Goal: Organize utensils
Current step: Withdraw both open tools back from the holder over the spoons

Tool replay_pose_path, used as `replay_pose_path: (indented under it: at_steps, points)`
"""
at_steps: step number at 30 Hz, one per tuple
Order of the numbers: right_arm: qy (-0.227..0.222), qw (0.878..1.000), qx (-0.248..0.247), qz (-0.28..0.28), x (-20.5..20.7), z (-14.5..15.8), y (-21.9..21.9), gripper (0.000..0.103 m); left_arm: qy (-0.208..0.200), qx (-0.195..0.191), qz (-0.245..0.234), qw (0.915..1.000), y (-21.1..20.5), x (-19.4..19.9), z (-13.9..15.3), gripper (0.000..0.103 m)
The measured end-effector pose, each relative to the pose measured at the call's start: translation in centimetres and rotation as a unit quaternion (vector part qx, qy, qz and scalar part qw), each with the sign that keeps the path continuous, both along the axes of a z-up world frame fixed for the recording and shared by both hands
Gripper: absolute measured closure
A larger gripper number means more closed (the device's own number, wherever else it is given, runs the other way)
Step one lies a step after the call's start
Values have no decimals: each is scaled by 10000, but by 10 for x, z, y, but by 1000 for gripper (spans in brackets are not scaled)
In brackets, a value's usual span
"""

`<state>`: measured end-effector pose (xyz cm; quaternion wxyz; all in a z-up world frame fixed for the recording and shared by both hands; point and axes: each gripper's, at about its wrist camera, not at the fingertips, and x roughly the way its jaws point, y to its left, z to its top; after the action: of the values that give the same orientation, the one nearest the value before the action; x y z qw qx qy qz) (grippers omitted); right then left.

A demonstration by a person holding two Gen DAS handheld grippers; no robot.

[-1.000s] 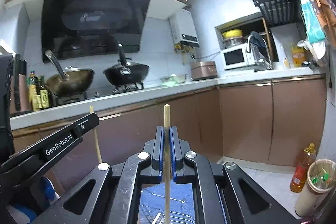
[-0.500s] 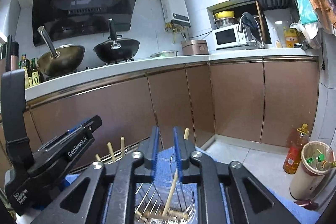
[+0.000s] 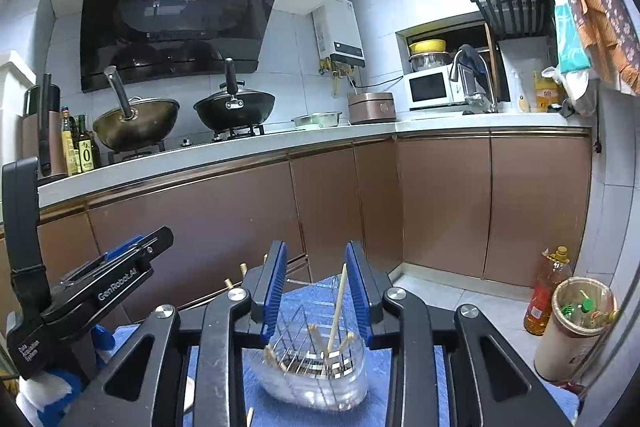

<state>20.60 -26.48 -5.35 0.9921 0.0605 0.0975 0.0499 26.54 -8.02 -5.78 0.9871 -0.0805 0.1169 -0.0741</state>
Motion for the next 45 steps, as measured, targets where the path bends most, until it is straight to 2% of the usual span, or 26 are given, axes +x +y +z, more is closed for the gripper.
replay_pose_path:
  at_steps: [5, 9, 13, 20, 31, 45]
  points:
    - [79, 9998, -182, -17, -30, 0, 10, 62, -49, 344, 90, 9994, 8, -36, 8, 51]
    - [234, 9994, -243, -26, -48, -7, 17, 58, -107, 527, 140, 9985, 14, -64, 15, 46]
    - [414, 9990, -164, 38, -60, -13, 19, 56, -91, 762, 74, 9970, 18, -85, 19, 45]
    - [440, 9989, -139, -44, -79, -9, 20, 46, -7, 868, 50, 9962, 28, -109, 23, 45]
    - [365, 9992, -165, -39, -103, -1, 26, 46, 103, 1039, 146, 9944, 40, -136, 18, 45]
    - [408, 9989, -221, 56, -111, -3, 29, 46, 444, 1007, 260, 9936, 54, -138, 7, 45]
